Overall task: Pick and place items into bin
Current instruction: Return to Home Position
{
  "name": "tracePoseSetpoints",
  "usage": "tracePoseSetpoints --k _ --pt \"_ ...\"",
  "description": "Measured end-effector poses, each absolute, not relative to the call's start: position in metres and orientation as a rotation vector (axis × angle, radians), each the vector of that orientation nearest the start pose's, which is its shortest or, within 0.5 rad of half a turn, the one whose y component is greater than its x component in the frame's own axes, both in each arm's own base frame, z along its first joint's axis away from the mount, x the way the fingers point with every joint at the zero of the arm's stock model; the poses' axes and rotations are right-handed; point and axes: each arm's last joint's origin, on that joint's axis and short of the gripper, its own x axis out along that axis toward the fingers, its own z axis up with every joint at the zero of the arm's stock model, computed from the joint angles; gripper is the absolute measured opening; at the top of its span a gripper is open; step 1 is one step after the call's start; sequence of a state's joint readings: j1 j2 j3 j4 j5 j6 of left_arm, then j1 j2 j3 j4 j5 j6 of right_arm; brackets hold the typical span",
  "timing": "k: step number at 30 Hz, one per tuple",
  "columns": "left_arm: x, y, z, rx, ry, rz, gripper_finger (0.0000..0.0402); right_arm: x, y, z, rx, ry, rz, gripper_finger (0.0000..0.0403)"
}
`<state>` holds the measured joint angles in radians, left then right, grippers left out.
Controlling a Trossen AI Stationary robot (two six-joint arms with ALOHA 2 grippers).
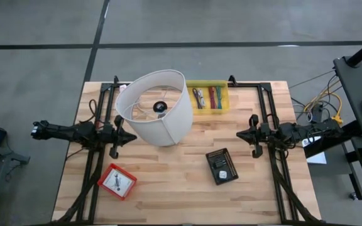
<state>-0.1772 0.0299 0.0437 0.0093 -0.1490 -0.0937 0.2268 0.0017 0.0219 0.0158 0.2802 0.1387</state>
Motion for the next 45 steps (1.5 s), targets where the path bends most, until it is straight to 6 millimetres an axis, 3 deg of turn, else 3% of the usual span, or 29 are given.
tracePoseSetpoints --k 45 --pt "0.0980 -0.0131 0.1746 -0.098 0.002 -0.026 0.0000 0.0947 0.0133 0.1724 0.121 -0.038 -0.061 0.0009"
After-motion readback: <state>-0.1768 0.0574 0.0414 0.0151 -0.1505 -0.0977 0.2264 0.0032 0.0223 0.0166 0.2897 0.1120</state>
